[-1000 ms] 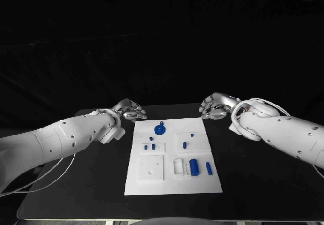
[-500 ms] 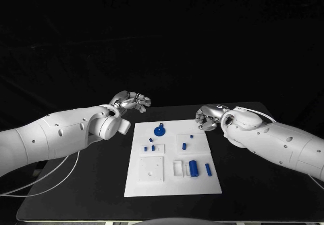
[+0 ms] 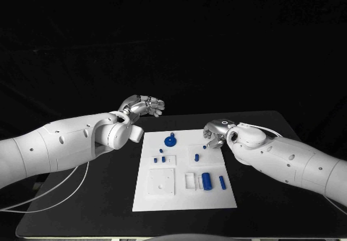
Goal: Assemble the parts on the task board
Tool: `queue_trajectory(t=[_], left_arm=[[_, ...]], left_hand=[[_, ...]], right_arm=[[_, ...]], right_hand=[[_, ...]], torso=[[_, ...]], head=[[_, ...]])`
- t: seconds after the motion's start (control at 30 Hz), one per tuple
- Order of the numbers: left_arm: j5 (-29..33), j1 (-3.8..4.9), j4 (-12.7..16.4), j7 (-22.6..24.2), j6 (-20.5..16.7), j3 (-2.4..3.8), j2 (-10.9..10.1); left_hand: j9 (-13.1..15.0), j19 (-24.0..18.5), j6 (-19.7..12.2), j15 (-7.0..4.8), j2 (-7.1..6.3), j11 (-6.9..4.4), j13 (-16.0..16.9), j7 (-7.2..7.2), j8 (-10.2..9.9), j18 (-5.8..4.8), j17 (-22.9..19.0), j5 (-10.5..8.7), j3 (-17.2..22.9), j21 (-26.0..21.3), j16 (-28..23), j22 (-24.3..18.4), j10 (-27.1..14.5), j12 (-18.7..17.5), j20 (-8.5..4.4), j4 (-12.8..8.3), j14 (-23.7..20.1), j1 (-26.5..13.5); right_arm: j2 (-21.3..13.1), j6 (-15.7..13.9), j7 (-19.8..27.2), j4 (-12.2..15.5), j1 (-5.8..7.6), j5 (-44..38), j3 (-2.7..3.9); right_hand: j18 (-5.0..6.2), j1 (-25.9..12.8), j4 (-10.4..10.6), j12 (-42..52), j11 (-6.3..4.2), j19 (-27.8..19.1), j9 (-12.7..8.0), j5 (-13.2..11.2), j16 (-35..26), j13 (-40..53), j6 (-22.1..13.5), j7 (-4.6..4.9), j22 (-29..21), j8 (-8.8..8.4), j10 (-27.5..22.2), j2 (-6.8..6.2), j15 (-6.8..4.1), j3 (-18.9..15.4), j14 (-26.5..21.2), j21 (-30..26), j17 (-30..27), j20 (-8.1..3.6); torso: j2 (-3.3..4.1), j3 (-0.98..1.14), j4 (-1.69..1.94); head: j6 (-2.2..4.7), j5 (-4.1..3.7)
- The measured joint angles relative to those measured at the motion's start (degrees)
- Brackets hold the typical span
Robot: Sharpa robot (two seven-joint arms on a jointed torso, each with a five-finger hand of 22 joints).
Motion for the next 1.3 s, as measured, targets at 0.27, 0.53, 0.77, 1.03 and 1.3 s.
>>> queue_trajectory(t=[0.27, 0.53, 0.77, 1.03, 1.3], left_arm=[[1.92, 0.11, 0.33, 1.00, -0.03, 0.00, 0.15], [2.68, 0.14, 0.65, 1.40, 0.01, 0.00, 0.27], [3.04, 0.17, 0.69, 1.55, 0.01, 0.01, 0.47], [3.21, 0.17, 0.53, 1.59, 0.06, 0.01, 0.64], [3.28, 0.18, 0.54, 1.59, 0.17, 0.00, 0.76]], left_hand=[[-0.42, -1.03, 0.00, 1.13, 0.27, -0.04, -0.73, 0.00, 0.27, -0.05, 0.17, 0.00, -0.24, -0.93, -3.31, -0.06, -0.36, 0.00, 1.03, -0.23, -1.13, -0.27], [-0.45, -1.23, -0.35, 1.24, 0.27, 0.01, -0.85, 0.05, 0.50, -0.08, 0.27, 0.00, -0.40, -0.93, -3.73, -0.06, -0.40, 0.00, 1.23, -0.40, -1.24, -0.27], [-0.50, -1.23, -0.35, 1.24, 0.27, 0.01, -0.90, 0.05, 0.49, -0.16, 0.33, 0.00, -0.39, -0.93, -3.73, -0.06, -0.40, 0.00, 1.24, -0.40, -1.24, -0.27], [-0.56, -1.22, -0.35, 1.24, 0.27, 0.01, -0.96, 0.05, 0.49, -0.44, 0.40, 0.00, -0.39, -0.93, -3.99, -0.05, -0.40, 0.00, 1.24, -0.40, -1.24, -0.27], [-0.61, -1.22, -0.35, 1.23, 0.27, 0.01, -1.06, 0.05, 0.49, -0.46, 0.55, 0.00, -0.39, -0.93, -4.22, -0.05, -0.40, 0.00, 1.24, -0.39, -1.24, -0.27]], right_arm=[[1.71, 0.06, -0.85, -2.42, -1.45, -1.97, -0.65], [2.98, 0.04, -0.92, -3.74, -2.35, -2.75, -0.83], [4.03, -0.36, -0.89, -5.08, -2.71, -3.02, -0.88], [5.29, -0.58, -0.67, -6.79, -3.12, -3.04, -1.05], [6.00, -1.08, -0.53, -7.81, -3.27, -3.05, -1.33]], right_hand=[[-0.02, 0.08, 0.16, -1.19, 0.51, 0.21, -0.09, -0.44, 0.63, -0.16, -0.52, 0.12, 0.00, -0.21, -0.92, -0.53, 0.31, 0.47, 0.08, 0.00, -0.45, 0.19], [-0.02, 0.08, 0.16, -1.37, 0.51, 0.31, -0.09, -0.44, 0.66, -0.16, -0.70, 0.30, -0.01, -0.21, -0.92, -0.53, 0.32, 0.79, 0.08, 0.00, -0.62, 0.09], [-0.03, 0.33, 0.74, -1.75, 0.51, 0.40, -0.09, -2.32, 1.01, -0.15, -0.70, 0.30, -0.01, -0.21, -0.92, -0.74, 0.32, 3.06, 0.08, 0.00, -1.35, 0.02], [-0.05, 1.17, 1.61, -1.98, 0.22, 0.72, -0.08, -5.39, 1.68, -0.03, -0.39, 0.00, -0.02, -0.21, 0.28, 0.10, 0.32, 6.23, 0.08, 0.00, -2.24, 0.08], [-0.90, 0.43, 2.05, -1.26, -0.77, 1.22, 0.43, -6.66, 2.21, 0.67, 2.33, -0.99, 0.45, 1.14, 3.62, 1.61, -0.32, 7.90, -0.57, 0.00, -2.94, -0.18]], torso=[[0.12, 0.02, 0.01], [0.15, 0.16, -0.03], [0.18, 0.26, -0.09], [0.19, 0.33, -0.13], [0.19, 0.36, -0.15]], head=[[-0.19, 0.15], [-0.52, 0.44], [-0.65, 0.70], [-0.97, 1.10], [-1.32, 1.37]])
